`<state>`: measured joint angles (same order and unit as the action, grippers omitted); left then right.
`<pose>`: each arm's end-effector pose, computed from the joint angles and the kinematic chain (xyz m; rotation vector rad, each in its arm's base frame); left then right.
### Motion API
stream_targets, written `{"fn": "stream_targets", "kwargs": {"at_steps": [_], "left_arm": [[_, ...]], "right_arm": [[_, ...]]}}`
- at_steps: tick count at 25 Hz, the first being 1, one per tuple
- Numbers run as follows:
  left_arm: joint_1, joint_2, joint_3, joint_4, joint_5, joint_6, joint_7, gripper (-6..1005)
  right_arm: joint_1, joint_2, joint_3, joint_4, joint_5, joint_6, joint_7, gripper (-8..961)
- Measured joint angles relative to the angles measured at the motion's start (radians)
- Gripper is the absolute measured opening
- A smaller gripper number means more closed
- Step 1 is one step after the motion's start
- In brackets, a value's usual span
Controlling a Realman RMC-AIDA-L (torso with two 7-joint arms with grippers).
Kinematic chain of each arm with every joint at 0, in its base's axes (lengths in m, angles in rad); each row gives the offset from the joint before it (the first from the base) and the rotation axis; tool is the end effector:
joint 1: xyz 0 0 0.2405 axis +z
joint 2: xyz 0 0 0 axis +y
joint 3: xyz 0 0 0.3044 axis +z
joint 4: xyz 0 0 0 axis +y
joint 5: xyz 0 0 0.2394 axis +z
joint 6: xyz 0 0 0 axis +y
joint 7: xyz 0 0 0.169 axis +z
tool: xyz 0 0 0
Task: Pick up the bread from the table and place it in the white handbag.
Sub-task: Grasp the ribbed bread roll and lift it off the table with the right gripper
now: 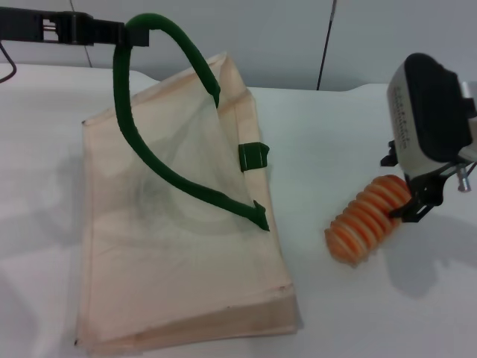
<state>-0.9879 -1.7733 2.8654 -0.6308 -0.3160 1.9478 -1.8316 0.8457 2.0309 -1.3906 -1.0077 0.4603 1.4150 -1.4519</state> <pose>-0.2456 0.4659 0.1306 -2.6550 -1.0922 -0.7958 0.2099 0.4717 -0.0559 -2.8207 -0.3254 -0.8832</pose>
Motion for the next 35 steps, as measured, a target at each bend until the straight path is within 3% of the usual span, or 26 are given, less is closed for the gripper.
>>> {"fn": "stream_targets", "kwargs": {"at_steps": [8, 35], "left_arm": [[0.000, 0.000, 0.000, 0.002, 0.000, -0.001, 0.000, 139], [0.005, -0.002, 0.000, 0.001, -0.011, -0.001, 0.001, 139]], "right_arm": [[0.014, 0.000, -0.088, 0.068, 0.034, -0.064, 0.001, 848], [0.057, -0.003, -0.166, 0.126, 0.103, -0.096, 0.040, 779]]}}
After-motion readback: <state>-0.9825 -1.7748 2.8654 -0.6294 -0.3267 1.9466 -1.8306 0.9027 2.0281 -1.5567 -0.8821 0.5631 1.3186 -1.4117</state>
